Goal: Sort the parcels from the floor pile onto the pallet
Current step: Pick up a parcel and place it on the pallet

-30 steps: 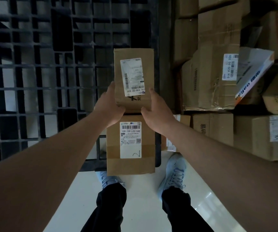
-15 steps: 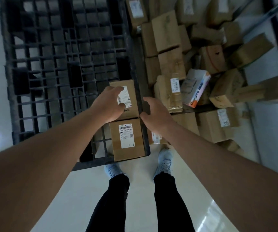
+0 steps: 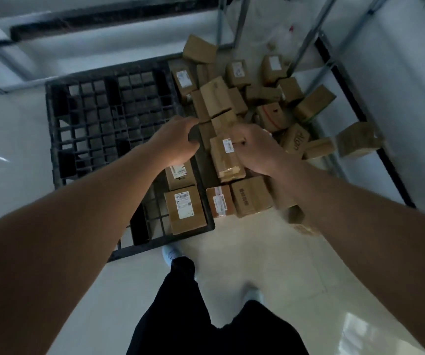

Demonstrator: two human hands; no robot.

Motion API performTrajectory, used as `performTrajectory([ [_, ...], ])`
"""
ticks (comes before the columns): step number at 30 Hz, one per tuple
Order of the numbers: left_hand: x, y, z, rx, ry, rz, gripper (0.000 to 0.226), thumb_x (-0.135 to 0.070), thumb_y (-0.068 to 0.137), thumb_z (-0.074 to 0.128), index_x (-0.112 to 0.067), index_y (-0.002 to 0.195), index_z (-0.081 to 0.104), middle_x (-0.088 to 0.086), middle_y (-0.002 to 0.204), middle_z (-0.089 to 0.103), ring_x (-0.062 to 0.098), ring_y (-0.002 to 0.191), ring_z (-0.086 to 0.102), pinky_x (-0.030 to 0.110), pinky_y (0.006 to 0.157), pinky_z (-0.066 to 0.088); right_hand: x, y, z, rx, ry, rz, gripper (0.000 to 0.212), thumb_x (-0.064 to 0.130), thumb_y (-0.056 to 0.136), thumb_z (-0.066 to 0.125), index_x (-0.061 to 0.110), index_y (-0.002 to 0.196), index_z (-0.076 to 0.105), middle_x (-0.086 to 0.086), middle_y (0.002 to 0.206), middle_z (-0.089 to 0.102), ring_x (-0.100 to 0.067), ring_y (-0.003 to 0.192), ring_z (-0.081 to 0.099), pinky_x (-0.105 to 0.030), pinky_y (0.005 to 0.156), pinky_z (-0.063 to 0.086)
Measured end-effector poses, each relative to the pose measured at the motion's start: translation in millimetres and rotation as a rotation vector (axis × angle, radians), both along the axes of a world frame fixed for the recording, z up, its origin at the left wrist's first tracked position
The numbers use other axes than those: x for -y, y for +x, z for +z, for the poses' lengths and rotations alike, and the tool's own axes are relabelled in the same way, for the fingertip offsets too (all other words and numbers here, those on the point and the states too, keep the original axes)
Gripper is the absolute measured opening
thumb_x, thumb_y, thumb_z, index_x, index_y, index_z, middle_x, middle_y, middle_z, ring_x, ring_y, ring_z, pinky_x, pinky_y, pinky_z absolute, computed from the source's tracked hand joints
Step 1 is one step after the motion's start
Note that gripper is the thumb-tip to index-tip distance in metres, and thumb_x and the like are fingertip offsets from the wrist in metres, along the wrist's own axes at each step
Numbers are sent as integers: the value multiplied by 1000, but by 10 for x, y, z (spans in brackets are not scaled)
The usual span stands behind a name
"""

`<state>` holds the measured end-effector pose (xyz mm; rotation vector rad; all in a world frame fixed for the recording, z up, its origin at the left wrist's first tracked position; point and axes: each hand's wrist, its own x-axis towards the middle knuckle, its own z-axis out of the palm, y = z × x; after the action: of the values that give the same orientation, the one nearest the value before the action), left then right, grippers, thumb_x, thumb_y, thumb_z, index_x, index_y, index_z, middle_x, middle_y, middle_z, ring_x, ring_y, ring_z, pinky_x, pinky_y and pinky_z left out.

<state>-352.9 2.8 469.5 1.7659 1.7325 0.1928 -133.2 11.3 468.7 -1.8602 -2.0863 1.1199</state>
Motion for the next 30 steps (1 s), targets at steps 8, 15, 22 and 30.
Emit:
performTrajectory([
  [8, 678, 1032, 407, -26, 48, -4, 63, -27, 100, 62, -28, 158, 36, 10, 159, 38, 33, 142, 41, 34, 98, 35, 810, 1142, 331, 4, 82, 49, 45, 21, 102, 62, 32, 145, 53, 0, 149, 50, -18, 124, 53, -24, 79, 41],
  [15, 1079, 1981, 333, -43, 0, -66, 70, -26, 98, 65, -30, 159, 32, 8, 163, 32, 32, 146, 38, 44, 112, 40, 1242, 2093, 135, 75, 72, -6, 46, 21, 105, 56, 29, 150, 51, -5, 153, 49, -25, 136, 51, -25, 84, 37],
  [22, 859, 2378, -10, -40, -71, -93, 70, -32, 97, 65, -33, 159, 31, 8, 162, 33, 33, 141, 45, 36, 94, 42, 1129, 2426, -214, 137, -72, -6, 39, 27, 102, 52, 26, 140, 58, -7, 134, 60, -27, 125, 59, -44, 96, 55],
  [30, 338, 2538, -994, 52, -216, -97, 67, -34, 96, 66, -36, 156, 35, 6, 155, 40, 28, 133, 51, 29, 84, 39, 692, 2548, -947, 166, -241, -46, 56, 28, 105, 54, 24, 158, 40, -11, 159, 39, -31, 141, 46, -40, 107, 43],
])
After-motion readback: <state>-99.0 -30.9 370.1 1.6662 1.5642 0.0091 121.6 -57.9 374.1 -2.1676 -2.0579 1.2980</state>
